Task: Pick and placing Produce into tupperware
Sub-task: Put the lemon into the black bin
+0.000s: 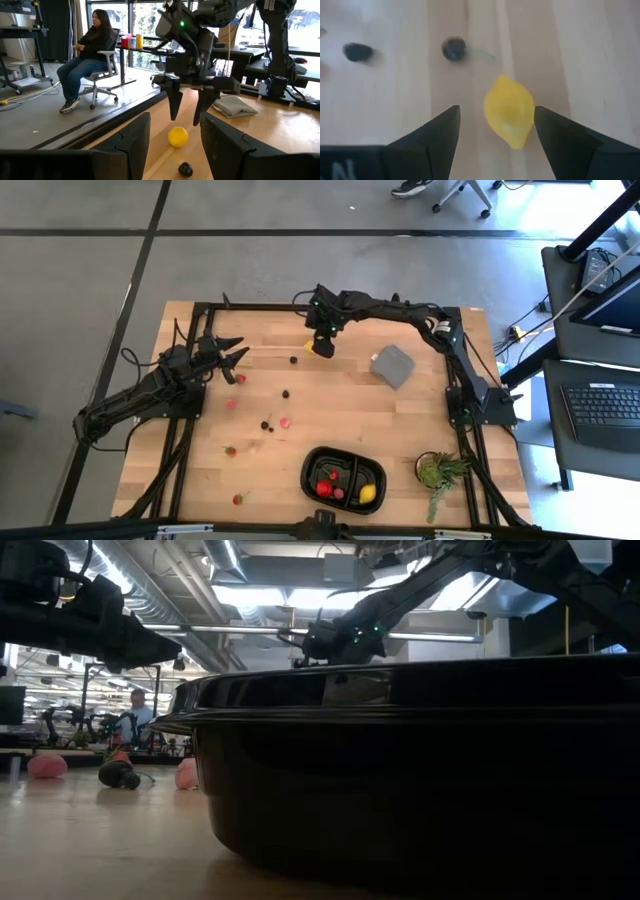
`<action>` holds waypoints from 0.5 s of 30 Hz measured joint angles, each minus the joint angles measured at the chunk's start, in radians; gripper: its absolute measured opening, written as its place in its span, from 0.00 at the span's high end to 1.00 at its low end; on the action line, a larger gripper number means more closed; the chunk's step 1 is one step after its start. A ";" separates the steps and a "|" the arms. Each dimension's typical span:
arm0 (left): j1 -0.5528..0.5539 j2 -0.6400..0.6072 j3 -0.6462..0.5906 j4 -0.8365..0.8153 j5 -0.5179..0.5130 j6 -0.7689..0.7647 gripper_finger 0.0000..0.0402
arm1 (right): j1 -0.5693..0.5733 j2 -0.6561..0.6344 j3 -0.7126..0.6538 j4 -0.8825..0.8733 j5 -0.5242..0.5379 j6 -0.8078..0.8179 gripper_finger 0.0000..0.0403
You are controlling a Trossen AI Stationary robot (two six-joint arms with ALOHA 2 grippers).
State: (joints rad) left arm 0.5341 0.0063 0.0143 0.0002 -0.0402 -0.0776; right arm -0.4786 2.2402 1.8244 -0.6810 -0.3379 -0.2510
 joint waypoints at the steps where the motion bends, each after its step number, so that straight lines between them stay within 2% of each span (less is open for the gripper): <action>1: 0.000 0.000 0.000 0.000 0.000 0.000 0.59 | 0.000 0.000 -0.005 0.002 0.005 0.004 0.37; 8: 0.000 0.000 0.000 0.000 0.000 0.000 0.59 | 0.017 0.000 -0.012 0.009 0.162 0.006 0.37; 15: 0.000 0.000 0.000 0.000 0.000 0.000 0.59 | 0.048 0.000 -0.012 0.015 0.181 -0.016 0.37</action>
State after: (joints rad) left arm 0.5343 0.0063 0.0147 0.0002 -0.0406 -0.0772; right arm -0.4308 2.2406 1.8126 -0.6655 -0.1572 -0.2667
